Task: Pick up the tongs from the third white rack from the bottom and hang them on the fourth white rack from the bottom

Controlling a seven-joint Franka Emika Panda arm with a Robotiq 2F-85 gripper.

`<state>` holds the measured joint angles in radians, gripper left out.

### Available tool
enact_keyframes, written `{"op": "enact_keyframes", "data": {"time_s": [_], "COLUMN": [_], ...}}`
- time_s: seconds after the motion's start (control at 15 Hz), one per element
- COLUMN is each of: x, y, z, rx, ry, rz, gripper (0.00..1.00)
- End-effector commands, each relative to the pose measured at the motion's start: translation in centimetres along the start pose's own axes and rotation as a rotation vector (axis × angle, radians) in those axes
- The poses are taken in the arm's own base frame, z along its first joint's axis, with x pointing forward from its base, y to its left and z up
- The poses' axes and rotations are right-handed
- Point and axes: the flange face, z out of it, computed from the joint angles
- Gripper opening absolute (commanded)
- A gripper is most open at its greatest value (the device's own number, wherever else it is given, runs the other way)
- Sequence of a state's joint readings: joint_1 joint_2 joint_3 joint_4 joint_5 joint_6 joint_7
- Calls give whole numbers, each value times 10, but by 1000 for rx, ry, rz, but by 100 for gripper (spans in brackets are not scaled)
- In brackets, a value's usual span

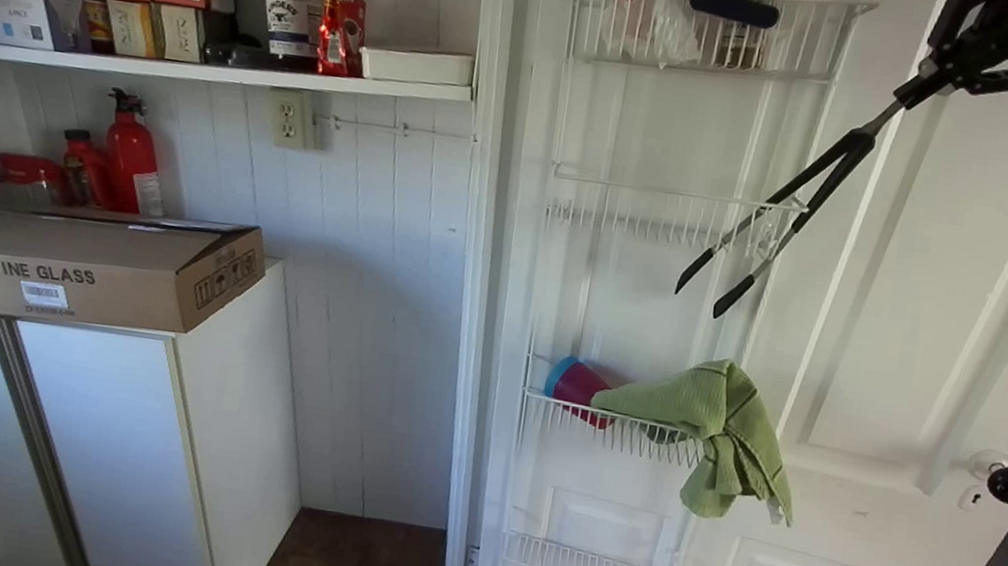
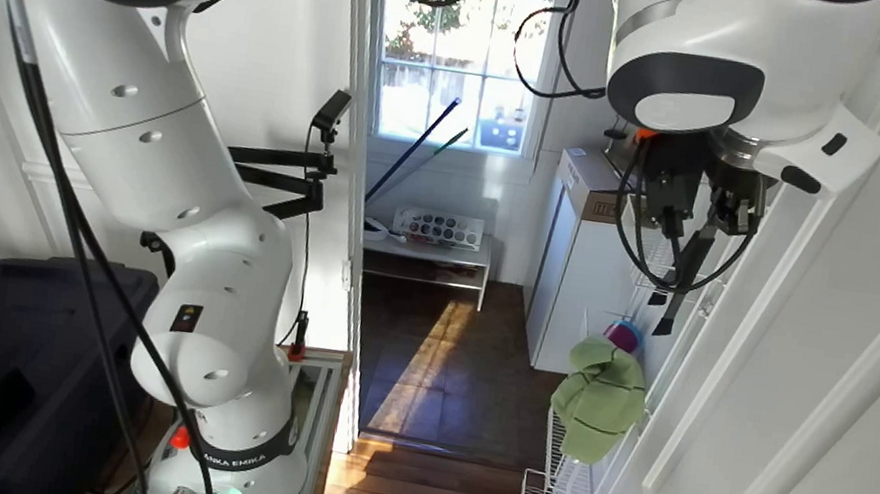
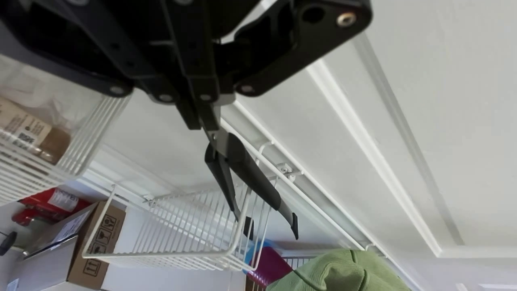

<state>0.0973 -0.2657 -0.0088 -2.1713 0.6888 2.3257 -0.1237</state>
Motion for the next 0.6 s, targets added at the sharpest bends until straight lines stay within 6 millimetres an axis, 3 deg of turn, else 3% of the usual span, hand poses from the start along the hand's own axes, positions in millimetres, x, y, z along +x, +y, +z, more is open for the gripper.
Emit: {"op": "enact_keyframes", "data": {"time_s": [0.0,0.53], "x": [4,12], "y": [-16,-18], "z": [-27,-65], "rx": [44,43], "ry": [7,28], "rz": [-12,-23], "gripper": [1,1]}}
